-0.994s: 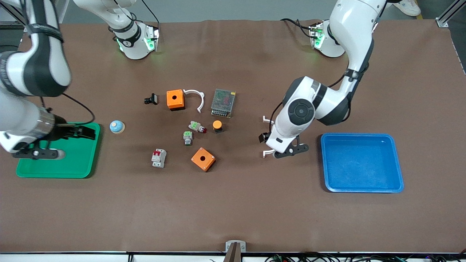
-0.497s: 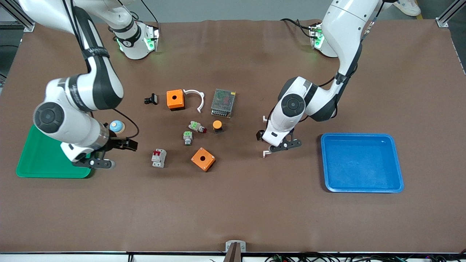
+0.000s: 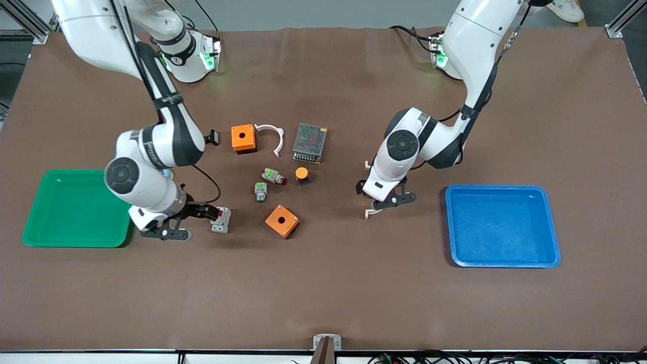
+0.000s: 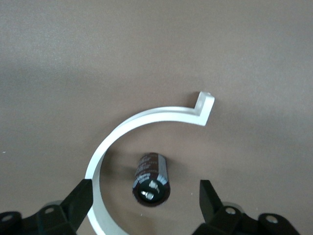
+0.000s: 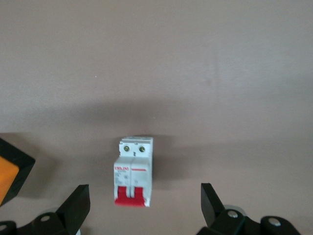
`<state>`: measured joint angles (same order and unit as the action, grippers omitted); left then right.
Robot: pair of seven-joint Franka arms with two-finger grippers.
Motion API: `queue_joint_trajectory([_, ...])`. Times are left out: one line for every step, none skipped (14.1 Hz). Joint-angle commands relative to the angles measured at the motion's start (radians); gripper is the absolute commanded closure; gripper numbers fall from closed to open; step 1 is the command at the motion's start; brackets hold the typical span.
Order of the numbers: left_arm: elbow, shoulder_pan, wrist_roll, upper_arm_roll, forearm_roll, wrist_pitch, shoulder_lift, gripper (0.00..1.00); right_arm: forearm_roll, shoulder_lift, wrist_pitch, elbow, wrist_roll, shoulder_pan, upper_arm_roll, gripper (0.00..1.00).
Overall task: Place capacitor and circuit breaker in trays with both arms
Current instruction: 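Grasp the capacitor with the left gripper while the right gripper grasps the breaker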
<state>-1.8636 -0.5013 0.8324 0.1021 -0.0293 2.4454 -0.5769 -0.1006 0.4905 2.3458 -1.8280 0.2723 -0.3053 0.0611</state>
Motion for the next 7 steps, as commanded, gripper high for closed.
queue_joint_trajectory([0.003,-0.010,0.033,-0.007,-0.023,0.029,-0.015,0.08,-0.019,0.031,0.062,-0.017,0.019,-0.023,0.008,0.00])
queue_joint_trajectory([0.003,-0.010,0.034,-0.006,-0.023,0.029,-0.017,0.12,-0.019,0.043,0.076,-0.017,0.019,-0.027,0.008,0.00])
queue_joint_trajectory([0.003,-0.010,0.034,-0.006,-0.023,0.029,-0.017,0.16,-0.019,0.057,0.093,-0.017,0.033,-0.031,0.008,0.00])
queue_joint_trajectory([0.003,-0.011,0.037,-0.006,-0.023,0.029,-0.018,0.21,-0.017,0.072,0.110,-0.017,0.042,-0.037,0.008,0.00])
queue_joint_trajectory([0.003,-0.011,0.042,-0.006,-0.023,0.029,-0.018,0.25,-0.017,0.085,0.119,-0.017,0.042,-0.047,0.009,0.00])
queue_joint_trajectory([0.003,-0.011,0.042,-0.006,-0.023,0.029,-0.018,0.32,-0.016,0.095,0.127,-0.016,0.042,-0.049,0.009,0.00])
queue_joint_trajectory([0.003,-0.011,0.042,-0.006,-0.023,0.029,-0.018,0.41,-0.013,0.103,0.139,-0.016,0.042,-0.049,0.011,0.00])
